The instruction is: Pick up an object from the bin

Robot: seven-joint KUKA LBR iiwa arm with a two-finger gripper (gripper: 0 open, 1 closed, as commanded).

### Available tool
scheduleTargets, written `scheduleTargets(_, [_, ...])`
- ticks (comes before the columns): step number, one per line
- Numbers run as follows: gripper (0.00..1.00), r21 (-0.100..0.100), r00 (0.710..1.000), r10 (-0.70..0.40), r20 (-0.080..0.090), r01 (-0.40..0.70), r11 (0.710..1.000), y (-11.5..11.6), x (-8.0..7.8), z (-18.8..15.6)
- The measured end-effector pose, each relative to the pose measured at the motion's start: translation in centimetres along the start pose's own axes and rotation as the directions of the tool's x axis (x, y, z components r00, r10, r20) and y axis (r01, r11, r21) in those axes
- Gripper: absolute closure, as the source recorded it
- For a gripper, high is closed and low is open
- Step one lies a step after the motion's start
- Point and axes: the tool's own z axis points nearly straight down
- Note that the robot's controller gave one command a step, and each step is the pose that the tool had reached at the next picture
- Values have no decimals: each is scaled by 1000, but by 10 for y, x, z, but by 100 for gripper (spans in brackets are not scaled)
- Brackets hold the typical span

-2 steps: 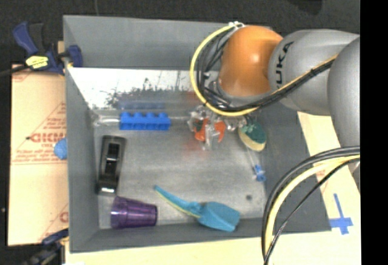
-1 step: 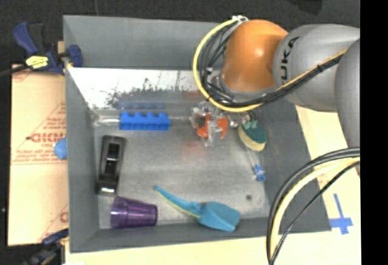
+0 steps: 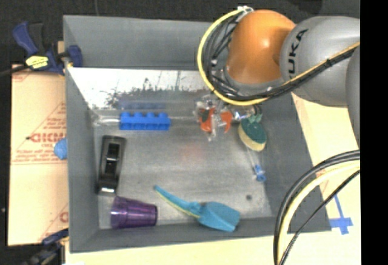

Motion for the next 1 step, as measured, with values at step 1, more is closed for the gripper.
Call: scheduleTargets(1, [100,2,1000,2,4,-2,1000,-1,-1,-12])
